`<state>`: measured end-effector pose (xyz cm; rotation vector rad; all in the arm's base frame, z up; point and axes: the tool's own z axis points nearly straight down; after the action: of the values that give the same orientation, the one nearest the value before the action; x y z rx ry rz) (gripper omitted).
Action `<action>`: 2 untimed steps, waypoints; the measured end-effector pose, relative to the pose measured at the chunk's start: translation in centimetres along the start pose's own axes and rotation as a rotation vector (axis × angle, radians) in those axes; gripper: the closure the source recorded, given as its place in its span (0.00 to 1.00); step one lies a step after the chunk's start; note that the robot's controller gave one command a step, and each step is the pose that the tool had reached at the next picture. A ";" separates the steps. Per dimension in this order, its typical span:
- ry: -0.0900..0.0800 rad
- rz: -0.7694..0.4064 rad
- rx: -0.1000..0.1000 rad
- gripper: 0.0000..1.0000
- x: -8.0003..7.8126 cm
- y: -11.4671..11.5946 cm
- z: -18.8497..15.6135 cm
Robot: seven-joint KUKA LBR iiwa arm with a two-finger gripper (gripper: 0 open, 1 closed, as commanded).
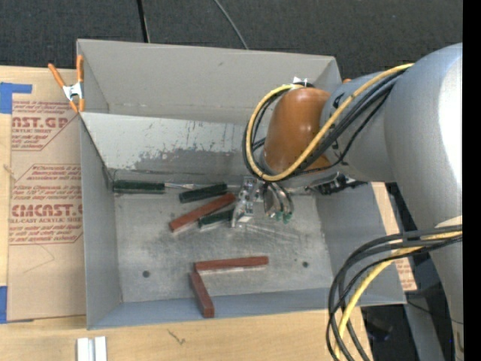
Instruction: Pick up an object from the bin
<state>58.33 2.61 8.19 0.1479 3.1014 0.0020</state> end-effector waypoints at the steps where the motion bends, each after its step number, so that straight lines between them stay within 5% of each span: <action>1: 0.039 -0.049 0.003 1.00 1.2 0.0 -4.9; 2: 0.034 -0.045 0.001 0.00 0.5 0.3 -9.6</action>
Offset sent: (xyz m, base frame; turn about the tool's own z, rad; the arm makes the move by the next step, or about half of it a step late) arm -0.0013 0.0070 0.0575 -0.0220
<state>57.54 2.99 17.80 0.0788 3.1380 0.0015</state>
